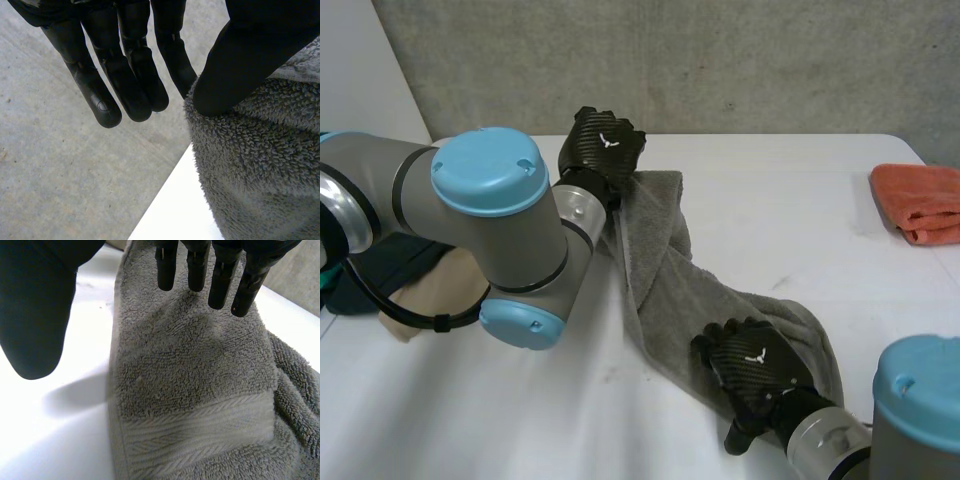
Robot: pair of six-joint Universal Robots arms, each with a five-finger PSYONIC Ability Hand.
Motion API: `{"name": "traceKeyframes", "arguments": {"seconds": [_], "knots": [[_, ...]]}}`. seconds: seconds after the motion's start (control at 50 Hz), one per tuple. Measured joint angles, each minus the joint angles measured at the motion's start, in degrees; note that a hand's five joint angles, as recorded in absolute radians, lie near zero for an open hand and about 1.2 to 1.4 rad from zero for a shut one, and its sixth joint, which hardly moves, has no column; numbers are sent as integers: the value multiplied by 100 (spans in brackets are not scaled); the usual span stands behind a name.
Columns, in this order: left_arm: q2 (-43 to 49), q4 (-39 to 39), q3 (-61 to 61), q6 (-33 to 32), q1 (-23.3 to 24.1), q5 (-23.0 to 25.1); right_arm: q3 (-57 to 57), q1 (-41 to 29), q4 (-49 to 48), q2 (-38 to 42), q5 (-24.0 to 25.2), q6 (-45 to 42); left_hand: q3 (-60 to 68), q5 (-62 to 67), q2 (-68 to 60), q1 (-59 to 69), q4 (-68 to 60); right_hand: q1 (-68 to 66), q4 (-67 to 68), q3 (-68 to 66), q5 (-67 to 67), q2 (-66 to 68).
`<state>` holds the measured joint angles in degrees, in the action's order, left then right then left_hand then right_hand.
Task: Fold the laundry.
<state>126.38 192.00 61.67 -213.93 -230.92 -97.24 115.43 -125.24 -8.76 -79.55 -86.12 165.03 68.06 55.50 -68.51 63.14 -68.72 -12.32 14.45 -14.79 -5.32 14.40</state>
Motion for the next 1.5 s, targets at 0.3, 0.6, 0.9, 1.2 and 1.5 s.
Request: {"name": "traceKeyframes", "arguments": {"seconds": [0.3,0.6,0.9,1.2,1.5], "knots": [[0,-5,51,23,-270,2,469,8,-1251,455,-148,-720,0,0,0,0,0,-932,1075,-1054,-906,978],[-10,-5,125,27,-258,4,351,116,-1686,846,-136,-968,0,0,0,0,0,-2156,2532,-2499,-2275,2550],[-30,-5,221,27,-244,4,156,398,-1823,1107,-107,-1287,0,0,0,0,0,-2847,3443,-3424,-2431,3381],[-73,-2,327,27,-235,6,-154,549,-1806,1192,-56,-1298,0,0,0,0,0,-3042,3599,-3587,-3325,3491],[-206,-21,501,70,-234,4,-593,750,-1697,1200,-61,-1398,0,0,0,0,-1,-4353,5346,-5315,-5109,5244]]}}
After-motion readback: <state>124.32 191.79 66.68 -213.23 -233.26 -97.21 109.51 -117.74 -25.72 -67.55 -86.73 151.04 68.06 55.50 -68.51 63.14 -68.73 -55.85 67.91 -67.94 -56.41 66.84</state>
